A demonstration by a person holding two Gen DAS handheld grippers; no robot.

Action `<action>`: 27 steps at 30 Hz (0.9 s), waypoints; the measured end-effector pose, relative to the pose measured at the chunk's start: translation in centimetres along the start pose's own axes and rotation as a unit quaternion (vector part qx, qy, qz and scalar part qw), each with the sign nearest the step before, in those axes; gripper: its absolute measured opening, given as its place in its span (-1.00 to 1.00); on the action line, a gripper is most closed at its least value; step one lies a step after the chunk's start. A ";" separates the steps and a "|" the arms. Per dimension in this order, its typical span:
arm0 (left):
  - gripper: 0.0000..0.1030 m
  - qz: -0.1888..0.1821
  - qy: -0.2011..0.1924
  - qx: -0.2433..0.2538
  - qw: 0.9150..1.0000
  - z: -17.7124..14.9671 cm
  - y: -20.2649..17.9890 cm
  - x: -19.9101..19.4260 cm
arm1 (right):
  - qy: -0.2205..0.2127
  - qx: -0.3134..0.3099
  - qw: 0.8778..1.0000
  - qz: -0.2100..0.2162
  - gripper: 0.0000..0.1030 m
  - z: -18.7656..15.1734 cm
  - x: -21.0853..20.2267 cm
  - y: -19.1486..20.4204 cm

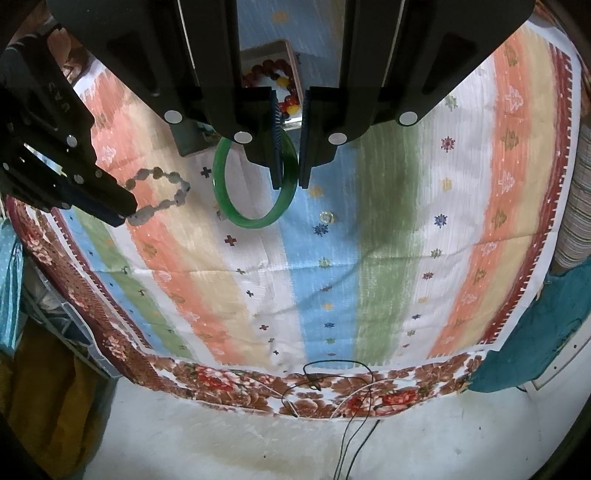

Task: Organize jewelry
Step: 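Lift and carry the bangle and crystal bracelet over the tin box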

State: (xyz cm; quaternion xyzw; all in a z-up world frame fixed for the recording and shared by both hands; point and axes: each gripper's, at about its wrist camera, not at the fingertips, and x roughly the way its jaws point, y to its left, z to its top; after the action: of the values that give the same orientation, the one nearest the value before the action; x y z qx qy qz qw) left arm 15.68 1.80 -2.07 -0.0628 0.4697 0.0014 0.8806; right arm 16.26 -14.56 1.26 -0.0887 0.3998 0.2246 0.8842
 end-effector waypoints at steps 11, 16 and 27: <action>-0.84 0.002 -0.014 0.018 1.000 -1.7 -1.2 -1.7 | -0.004 0.004 1.000 0.006 -0.77 -0.9 -1.1 0.1; -0.84 0.006 -0.016 0.021 1.000 -2.3 -1.3 -2.1 | -0.005 0.002 1.000 0.012 -0.77 -1.8 -1.9 0.7; -0.84 0.013 -0.017 0.027 0.999 -3.9 -1.6 -3.0 | 0.002 0.001 1.000 0.025 -0.77 -3.4 -2.9 1.2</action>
State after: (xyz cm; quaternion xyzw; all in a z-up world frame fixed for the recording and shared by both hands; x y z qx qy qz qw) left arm 10.92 -0.07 -1.56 -0.0330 0.4550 0.0013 0.8899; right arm 11.76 -15.56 1.19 -0.0778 0.4037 0.2463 0.8777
